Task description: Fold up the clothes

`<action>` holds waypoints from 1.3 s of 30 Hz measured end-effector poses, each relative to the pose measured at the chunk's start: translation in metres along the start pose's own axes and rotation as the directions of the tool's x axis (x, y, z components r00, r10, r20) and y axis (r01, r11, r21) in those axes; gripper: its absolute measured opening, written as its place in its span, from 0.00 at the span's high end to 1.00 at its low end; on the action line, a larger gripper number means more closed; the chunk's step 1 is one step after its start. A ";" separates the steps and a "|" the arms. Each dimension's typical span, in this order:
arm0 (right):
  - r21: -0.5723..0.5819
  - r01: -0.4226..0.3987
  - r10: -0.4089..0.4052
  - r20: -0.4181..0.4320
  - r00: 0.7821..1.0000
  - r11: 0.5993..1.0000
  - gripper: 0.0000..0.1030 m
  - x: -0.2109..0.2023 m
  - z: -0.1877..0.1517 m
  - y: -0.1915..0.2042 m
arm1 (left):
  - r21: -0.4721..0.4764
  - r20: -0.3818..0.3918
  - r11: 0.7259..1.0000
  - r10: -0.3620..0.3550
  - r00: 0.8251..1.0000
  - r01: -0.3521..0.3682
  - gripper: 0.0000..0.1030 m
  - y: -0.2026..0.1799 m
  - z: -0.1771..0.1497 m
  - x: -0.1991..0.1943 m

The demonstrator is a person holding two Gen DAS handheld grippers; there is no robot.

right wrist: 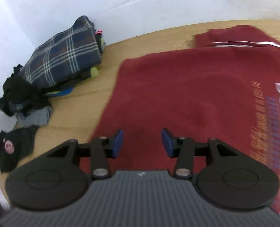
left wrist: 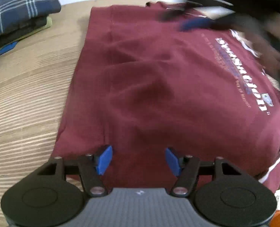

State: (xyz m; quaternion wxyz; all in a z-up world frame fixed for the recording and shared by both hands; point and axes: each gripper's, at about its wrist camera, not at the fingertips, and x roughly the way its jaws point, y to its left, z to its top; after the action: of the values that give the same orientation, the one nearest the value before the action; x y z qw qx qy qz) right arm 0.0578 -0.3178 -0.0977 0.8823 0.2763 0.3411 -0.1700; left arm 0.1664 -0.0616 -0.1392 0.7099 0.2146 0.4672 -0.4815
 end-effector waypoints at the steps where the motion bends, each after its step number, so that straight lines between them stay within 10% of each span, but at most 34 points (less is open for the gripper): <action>1: -0.005 0.004 -0.004 -0.005 1.000 1.000 0.54 0.016 0.011 0.011 | 0.010 0.004 1.000 -0.010 1.000 0.010 0.32 -0.002 -0.001 0.001; 11: -0.041 0.150 -0.151 -0.023 0.988 0.988 0.50 0.166 0.097 0.042 | -0.055 0.023 0.994 -0.090 0.996 0.091 0.30 0.018 -0.003 -0.008; 14: -0.073 0.181 -0.186 -0.062 0.981 0.981 0.74 0.198 0.107 0.034 | -0.101 0.040 0.989 -0.104 0.994 0.107 0.30 0.016 -0.006 -0.009; 22: -0.068 0.167 -0.168 -0.003 0.986 0.984 0.80 0.226 0.141 0.022 | -0.133 0.049 0.988 -0.066 0.997 0.072 0.29 -0.017 -0.016 -0.014; 31: -0.028 -0.062 0.062 -0.026 0.998 0.998 0.71 0.142 0.125 -0.001 | -0.186 0.149 0.977 -0.072 0.986 0.100 0.34 -0.020 0.009 -0.035; 39: -0.300 -0.207 0.127 -0.266 0.956 0.931 0.70 0.049 -0.005 0.024 | -0.176 0.041 0.984 0.012 0.999 -0.005 0.37 0.001 0.002 -0.004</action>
State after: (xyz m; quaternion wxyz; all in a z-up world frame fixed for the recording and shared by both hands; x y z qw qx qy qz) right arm 0.1018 -0.3016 -0.1265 0.8787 0.1741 0.4446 -0.0003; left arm 0.1680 -0.0608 -0.1345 0.7376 0.1431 0.4920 -0.4398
